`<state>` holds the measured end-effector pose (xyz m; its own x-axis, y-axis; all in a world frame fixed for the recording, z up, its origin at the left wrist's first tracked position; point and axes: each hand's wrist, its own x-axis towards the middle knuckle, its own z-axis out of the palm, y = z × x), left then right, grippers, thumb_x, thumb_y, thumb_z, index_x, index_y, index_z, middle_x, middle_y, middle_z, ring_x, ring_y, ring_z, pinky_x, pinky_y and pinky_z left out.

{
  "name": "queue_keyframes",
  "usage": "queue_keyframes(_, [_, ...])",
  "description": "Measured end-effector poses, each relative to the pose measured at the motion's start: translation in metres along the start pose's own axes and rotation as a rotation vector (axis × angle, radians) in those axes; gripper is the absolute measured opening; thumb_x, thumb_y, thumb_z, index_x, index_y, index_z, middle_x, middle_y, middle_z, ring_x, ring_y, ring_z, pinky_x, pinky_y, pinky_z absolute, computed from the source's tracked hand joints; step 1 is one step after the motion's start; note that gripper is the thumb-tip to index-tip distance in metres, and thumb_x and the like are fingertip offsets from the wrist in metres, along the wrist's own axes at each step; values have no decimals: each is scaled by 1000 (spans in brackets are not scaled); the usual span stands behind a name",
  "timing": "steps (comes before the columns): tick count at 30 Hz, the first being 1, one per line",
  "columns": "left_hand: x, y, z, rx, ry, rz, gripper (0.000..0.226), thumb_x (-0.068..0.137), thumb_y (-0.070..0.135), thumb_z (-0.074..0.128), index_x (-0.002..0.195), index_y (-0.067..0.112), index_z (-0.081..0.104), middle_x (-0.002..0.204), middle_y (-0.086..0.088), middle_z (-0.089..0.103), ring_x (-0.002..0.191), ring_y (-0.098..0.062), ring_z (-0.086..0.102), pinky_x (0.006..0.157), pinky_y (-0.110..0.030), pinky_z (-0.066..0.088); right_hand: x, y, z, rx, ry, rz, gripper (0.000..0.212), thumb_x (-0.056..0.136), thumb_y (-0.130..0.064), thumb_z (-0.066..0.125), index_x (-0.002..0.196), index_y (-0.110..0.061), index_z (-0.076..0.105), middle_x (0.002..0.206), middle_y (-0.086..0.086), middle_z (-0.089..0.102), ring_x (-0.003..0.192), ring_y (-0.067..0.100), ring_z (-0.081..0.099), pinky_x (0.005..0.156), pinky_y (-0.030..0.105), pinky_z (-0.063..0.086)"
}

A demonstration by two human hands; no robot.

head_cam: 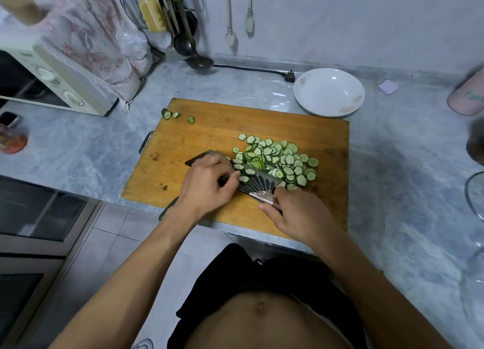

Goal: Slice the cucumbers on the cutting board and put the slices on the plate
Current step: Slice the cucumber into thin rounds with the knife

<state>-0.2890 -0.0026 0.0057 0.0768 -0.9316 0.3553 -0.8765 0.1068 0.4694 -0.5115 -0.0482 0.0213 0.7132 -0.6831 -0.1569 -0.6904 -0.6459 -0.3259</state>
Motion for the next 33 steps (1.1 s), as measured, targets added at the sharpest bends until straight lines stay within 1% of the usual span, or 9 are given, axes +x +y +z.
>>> queue_keyframes(3, [11,-5,6,21,-244,-112,19,87,40,63,88,21,70,97,3,65,95,-19,58,75,-30,46,-2,-2,-2,-67,-4,-22,45,100,-57,36,95,-15,49,81,2,59,72,24,62,57,33,43])
queue_keyframes(7, [33,-14,13,-7,-399,-213,8,90,31,68,95,26,71,107,1,64,103,-20,57,86,-36,48,-5,-3,0,-119,-14,-26,44,101,-58,34,93,-16,46,76,-1,51,67,22,57,55,32,41])
queue_keyframes(12, [48,-15,17,-53,-288,-318,13,88,11,66,90,23,71,104,-4,67,97,-22,61,82,-27,46,-11,2,0,-128,-8,-5,50,101,-59,30,103,-14,53,84,1,62,71,22,61,59,32,46])
queue_keyframes(14, [44,-10,15,-61,-233,-324,9,85,22,71,83,30,68,100,4,65,92,-17,60,79,-28,47,-13,4,-1,-131,13,5,51,101,-59,30,105,-15,54,87,2,65,73,22,63,62,33,49])
queue_keyframes(18, [44,2,16,-13,-323,-306,17,77,45,80,79,32,67,98,14,59,91,-11,56,77,-29,48,-14,7,-5,-141,25,1,51,101,-59,31,107,-14,54,90,2,65,75,20,63,63,34,51])
queue_keyframes(22, [65,-3,21,15,-407,-325,3,85,25,75,83,26,72,98,6,69,95,-17,64,80,-31,53,-15,5,-5,-153,18,-31,52,100,-60,30,107,-14,55,91,2,66,76,21,64,65,35,52])
queue_keyframes(27, [64,3,22,7,-317,-296,21,87,7,64,83,25,73,110,5,69,97,-17,63,82,-33,54,-17,2,-3,-154,29,-38,51,101,-59,30,104,-14,54,86,2,64,73,22,63,60,33,47])
queue_keyframes(30, [57,16,21,-115,-451,-108,30,87,-2,57,89,21,76,97,9,64,96,-12,59,87,-32,51,-17,7,-1,-148,45,-36,52,100,-60,30,103,-14,54,85,2,64,72,22,63,60,33,49])
queue_keyframes(33, [57,19,25,-67,-500,-107,33,87,-4,54,97,18,76,106,3,67,104,-14,59,94,-30,48,-17,11,0,-139,53,-21,52,100,-60,31,101,-14,54,84,2,64,71,22,63,58,33,45])
